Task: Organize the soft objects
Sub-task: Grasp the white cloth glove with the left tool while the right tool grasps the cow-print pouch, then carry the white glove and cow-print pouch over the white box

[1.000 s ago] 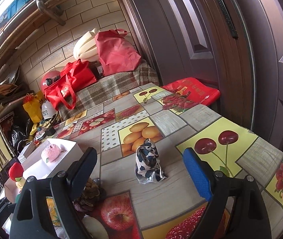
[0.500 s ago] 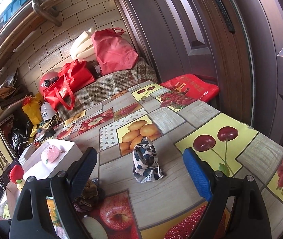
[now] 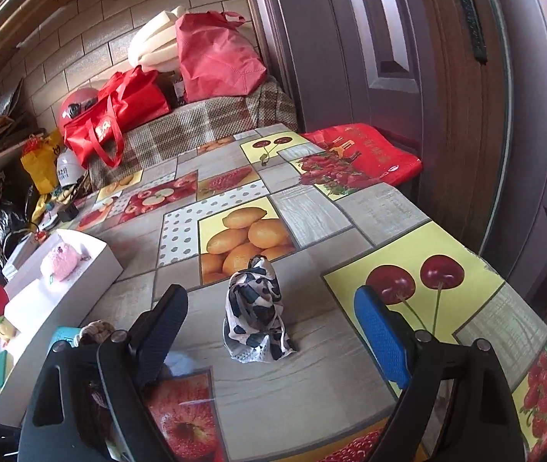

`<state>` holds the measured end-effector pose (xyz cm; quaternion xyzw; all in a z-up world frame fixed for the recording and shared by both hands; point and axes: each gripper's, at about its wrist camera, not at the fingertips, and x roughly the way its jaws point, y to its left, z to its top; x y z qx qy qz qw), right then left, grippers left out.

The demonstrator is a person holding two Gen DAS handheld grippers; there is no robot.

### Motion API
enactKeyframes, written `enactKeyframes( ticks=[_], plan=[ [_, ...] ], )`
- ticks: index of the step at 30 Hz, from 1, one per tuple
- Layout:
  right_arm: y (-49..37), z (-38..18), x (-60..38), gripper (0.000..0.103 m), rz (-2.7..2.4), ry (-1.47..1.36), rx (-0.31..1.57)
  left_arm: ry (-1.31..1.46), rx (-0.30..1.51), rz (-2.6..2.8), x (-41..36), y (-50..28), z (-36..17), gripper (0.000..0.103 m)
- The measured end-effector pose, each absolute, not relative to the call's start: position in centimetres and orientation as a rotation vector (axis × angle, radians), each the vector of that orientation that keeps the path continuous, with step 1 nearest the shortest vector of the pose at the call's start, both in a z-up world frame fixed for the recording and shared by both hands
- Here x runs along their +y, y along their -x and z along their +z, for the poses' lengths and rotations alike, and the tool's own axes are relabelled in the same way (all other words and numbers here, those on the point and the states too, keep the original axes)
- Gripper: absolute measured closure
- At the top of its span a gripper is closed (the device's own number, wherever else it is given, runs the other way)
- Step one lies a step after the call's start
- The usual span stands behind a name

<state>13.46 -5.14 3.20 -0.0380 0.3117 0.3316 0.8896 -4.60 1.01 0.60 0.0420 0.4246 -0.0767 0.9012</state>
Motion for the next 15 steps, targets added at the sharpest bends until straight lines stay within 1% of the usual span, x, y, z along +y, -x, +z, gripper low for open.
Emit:
enactKeyframes(
  ticks=[2,4,5,6,9,15],
  plan=[
    [-14.8,2.2,-3.4,0.016,0.699,0.133,0.733,-0.085,0.872,-0.151,1.1,4.7,0.6,0.062],
    [-16.1,0.9,-2.1,0.031,0.709,0.160,0.832,-0.077,0.867,-0.147,1.3,4.7,0.7,0.062],
    [-16.0,1.1,-2.1,0.037,0.712,0.162,0.813,-0.069,0.863,-0.148,1.4,4.7,0.7,0.063],
    [-15.8,1.3,-1.9,0.074,0.735,0.166,0.806,-0.061,0.858,-0.148,1.5,4.7,0.9,0.064],
    [-15.1,1.9,-2.6,0.075,0.761,0.145,0.764,-0.057,0.819,-0.139,1.6,5.3,1.4,0.064],
    [-11.3,4.8,-7.1,0.075,0.781,0.000,0.505,-0.090,0.630,-0.071,1.7,7.9,3.6,0.064]
  ],
)
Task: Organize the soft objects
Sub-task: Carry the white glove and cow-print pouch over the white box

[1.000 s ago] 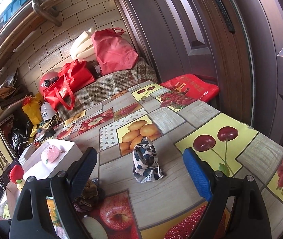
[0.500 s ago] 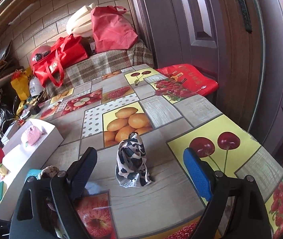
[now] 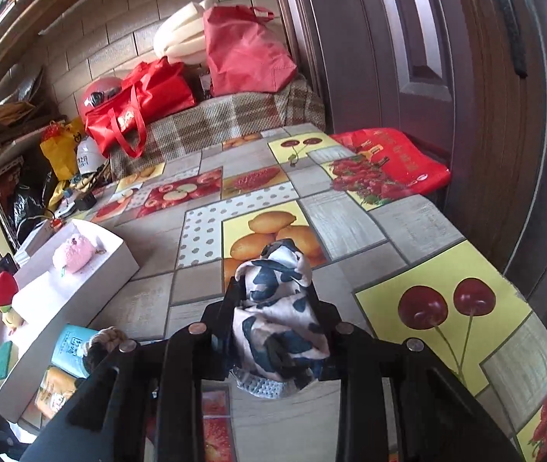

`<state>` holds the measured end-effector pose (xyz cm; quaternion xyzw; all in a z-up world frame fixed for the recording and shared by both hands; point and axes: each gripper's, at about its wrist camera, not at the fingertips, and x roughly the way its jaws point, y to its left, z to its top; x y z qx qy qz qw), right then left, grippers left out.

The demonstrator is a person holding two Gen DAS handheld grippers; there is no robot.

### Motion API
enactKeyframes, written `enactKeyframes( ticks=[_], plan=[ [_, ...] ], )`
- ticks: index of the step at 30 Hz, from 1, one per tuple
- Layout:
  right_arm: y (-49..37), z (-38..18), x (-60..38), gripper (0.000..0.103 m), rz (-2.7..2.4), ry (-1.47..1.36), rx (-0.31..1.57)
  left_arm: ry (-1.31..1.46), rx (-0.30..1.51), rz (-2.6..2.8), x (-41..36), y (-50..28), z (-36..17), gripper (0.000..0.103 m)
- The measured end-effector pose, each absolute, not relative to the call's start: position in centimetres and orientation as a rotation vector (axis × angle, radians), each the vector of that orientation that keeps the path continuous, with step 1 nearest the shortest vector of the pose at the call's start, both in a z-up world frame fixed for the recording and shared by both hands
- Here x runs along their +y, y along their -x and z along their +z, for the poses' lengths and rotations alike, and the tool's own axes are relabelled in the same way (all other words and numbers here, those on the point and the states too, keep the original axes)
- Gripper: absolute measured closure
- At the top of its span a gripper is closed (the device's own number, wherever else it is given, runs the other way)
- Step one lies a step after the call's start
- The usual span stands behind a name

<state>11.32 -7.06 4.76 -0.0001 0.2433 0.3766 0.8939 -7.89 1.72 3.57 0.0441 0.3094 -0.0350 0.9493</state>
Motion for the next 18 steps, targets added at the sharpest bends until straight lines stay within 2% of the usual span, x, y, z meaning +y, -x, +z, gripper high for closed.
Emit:
enactKeyframes(
  ticks=[8,18],
  plan=[
    [-6.7,6.7,-9.9,0.075,0.801,-0.110,0.316,-0.022,0.421,0.064,4.7,10.8,5.5,0.064],
    [-3.1,7.1,-6.6,0.074,0.873,-0.003,0.251,0.049,0.361,0.168,8.0,12.6,6.0,0.064]
  ],
)
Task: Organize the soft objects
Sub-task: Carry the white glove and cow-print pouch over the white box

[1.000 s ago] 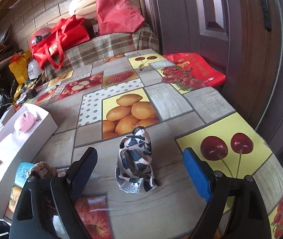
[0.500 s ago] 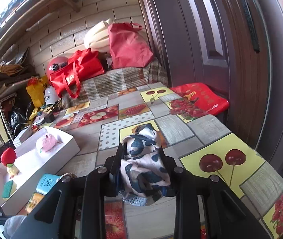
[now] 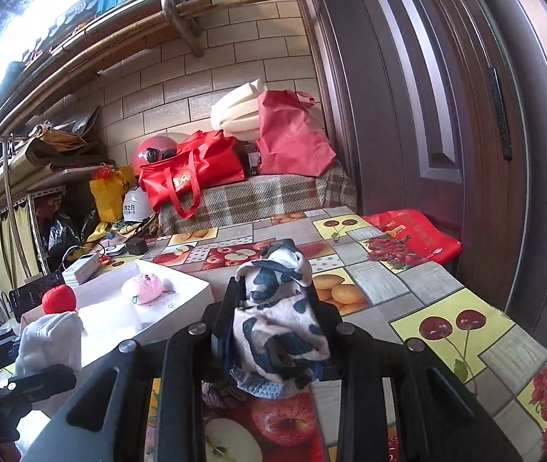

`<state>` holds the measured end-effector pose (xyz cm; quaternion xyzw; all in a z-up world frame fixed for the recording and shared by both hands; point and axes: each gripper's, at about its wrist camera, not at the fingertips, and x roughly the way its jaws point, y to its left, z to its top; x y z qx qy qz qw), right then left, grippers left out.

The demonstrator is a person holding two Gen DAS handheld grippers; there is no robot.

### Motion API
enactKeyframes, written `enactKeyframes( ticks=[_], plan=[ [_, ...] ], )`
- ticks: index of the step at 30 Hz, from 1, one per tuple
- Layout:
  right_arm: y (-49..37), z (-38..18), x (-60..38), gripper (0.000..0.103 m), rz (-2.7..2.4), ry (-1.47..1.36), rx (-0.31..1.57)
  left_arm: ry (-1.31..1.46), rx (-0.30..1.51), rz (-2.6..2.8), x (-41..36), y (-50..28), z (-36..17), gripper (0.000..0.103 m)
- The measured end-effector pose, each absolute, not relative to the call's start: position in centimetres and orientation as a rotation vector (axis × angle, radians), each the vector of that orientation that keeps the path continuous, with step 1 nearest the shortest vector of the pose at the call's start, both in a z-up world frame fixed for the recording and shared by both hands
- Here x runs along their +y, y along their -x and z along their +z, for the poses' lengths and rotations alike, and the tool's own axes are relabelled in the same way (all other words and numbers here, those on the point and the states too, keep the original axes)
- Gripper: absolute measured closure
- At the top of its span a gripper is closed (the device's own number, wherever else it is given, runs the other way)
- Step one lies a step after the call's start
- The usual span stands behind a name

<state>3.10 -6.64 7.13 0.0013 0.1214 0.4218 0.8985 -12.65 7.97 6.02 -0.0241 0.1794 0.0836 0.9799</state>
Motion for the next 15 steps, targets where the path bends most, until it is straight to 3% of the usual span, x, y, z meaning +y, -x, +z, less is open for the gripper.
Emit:
enactKeyframes(
  ticks=[15],
  plan=[
    [-0.9,6.7,-4.1,0.073,0.954,0.042,0.257,0.057,0.343,0.373,13.9,16.6,5.1,0.064]
  ],
)
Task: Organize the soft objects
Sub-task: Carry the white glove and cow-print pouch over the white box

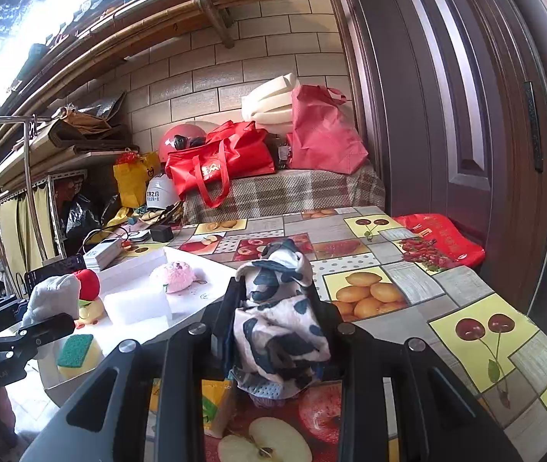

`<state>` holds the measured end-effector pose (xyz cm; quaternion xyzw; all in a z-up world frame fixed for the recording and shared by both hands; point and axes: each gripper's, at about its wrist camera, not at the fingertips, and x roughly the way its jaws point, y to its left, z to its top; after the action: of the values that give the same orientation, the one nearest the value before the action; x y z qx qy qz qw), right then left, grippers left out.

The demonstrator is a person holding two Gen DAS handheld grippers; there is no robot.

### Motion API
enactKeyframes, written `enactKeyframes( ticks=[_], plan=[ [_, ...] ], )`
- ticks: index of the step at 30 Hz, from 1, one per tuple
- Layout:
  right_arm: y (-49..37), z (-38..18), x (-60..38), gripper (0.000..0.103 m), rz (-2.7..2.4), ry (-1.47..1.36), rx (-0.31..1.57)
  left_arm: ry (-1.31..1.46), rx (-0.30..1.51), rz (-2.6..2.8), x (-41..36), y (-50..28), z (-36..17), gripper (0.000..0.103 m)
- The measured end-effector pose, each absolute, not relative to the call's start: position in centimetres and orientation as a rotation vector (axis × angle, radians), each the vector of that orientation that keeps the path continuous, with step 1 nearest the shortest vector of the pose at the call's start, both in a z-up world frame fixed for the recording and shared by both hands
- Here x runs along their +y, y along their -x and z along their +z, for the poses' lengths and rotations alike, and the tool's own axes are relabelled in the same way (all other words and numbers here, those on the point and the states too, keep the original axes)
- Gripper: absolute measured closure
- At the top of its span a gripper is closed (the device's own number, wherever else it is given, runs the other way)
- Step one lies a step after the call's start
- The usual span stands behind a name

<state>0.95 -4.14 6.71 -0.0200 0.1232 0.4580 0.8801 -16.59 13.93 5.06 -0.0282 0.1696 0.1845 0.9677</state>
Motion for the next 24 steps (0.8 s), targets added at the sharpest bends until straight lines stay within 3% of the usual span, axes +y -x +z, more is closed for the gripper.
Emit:
enactKeyframes(
  ticks=[24],
  plan=[
    [3.9,5.3,5.1,0.074,1.136,0.228,0.283,0.130,0.313,0.632,22.5,19.5,4.4,0.064]
  ],
)
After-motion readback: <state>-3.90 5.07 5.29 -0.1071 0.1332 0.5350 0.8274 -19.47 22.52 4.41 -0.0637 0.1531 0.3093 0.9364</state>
